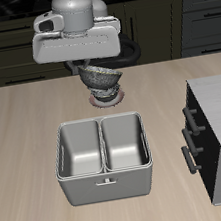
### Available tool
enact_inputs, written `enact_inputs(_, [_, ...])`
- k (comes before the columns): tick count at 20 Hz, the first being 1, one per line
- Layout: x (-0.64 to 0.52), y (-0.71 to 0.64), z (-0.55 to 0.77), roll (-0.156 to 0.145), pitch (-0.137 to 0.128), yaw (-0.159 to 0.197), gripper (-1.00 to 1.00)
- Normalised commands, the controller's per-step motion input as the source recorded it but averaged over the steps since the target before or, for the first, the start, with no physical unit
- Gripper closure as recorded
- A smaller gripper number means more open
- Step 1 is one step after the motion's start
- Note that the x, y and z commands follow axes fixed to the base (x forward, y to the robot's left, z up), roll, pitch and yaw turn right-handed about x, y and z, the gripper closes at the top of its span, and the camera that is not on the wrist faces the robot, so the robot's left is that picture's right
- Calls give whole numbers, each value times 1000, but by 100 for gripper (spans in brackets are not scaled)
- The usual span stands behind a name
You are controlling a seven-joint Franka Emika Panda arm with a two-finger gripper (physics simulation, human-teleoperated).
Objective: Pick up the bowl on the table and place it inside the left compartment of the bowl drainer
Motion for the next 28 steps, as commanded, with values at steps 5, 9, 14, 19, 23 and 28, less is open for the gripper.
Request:
enact_inputs(5, [18,-24,-106,-2,13,17,100])
enact_inputs(9, [79,1,-185,-12,23,21,100])
enact_inputs(14, [35,-1,-192,5,28,16,100])
enact_inputs(19, [11,-5,-168,-3,20,12,100])
enact_inputs(23, [26,-164,-184,-30,29,1,100])
enact_inputs(28, [31,-101,-98,-24,14,9,100])
